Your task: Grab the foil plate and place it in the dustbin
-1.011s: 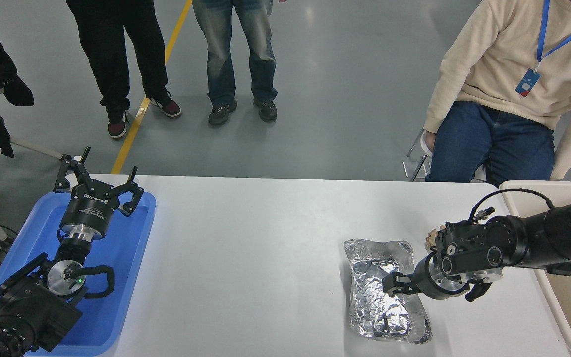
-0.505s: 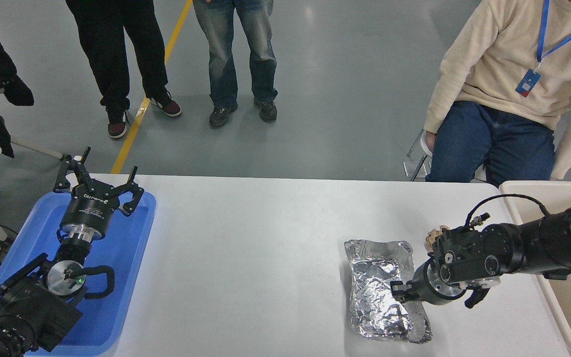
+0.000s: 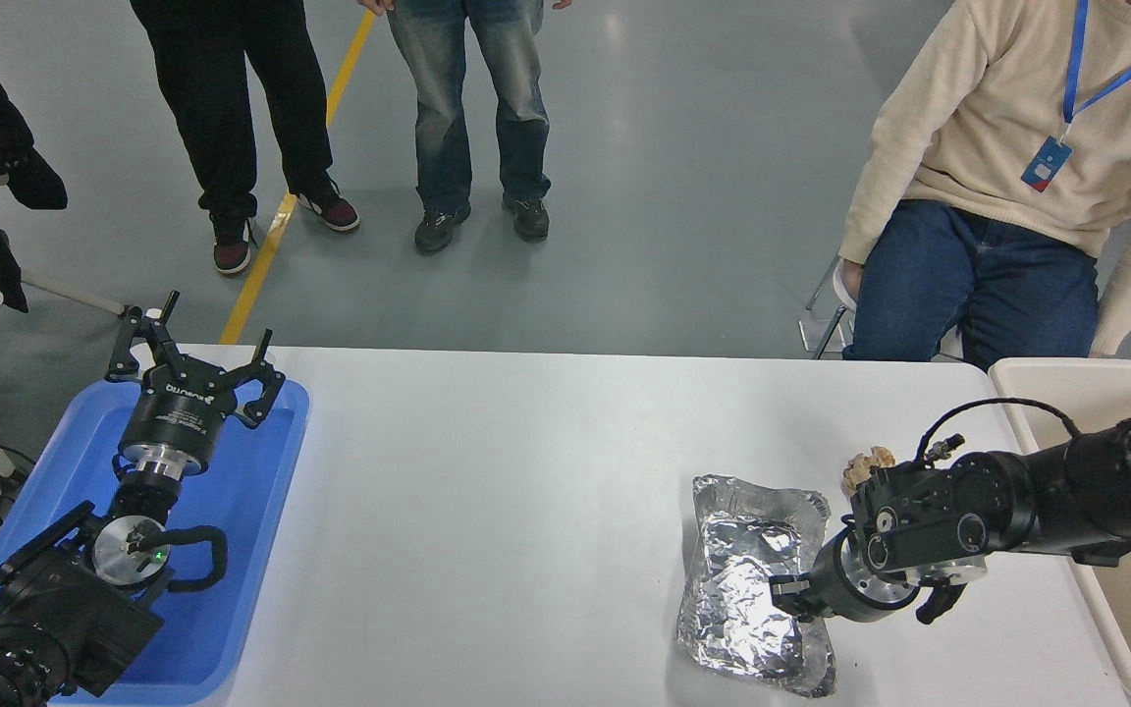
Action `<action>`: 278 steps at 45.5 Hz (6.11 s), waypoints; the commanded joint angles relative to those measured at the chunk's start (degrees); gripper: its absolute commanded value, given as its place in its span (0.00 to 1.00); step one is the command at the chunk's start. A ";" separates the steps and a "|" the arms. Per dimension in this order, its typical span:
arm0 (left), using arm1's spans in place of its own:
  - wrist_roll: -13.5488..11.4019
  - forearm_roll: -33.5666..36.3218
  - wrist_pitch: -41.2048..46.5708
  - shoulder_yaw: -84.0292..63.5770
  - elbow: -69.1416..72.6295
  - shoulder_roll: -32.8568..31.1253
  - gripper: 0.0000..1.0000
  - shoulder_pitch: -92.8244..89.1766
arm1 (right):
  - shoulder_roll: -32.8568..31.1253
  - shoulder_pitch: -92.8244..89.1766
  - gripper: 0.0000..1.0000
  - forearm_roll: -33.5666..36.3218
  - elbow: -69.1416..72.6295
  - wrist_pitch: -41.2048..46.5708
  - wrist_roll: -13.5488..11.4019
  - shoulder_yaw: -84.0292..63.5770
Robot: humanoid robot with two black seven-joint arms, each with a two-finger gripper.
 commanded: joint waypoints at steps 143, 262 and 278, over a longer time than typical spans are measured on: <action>0.00 0.00 0.00 0.00 0.02 0.09 1.00 0.09 | -47.84 46.45 0.00 2.62 -11.24 37.31 -0.02 -38.52; 0.00 0.00 0.00 0.00 0.01 0.09 1.00 0.09 | -16.64 -43.82 0.76 14.83 -68.38 -24.57 0.16 21.08; 0.00 0.00 0.00 0.00 0.02 0.09 1.00 0.09 | -16.99 -43.12 0.82 14.92 -67.58 -24.48 0.07 21.26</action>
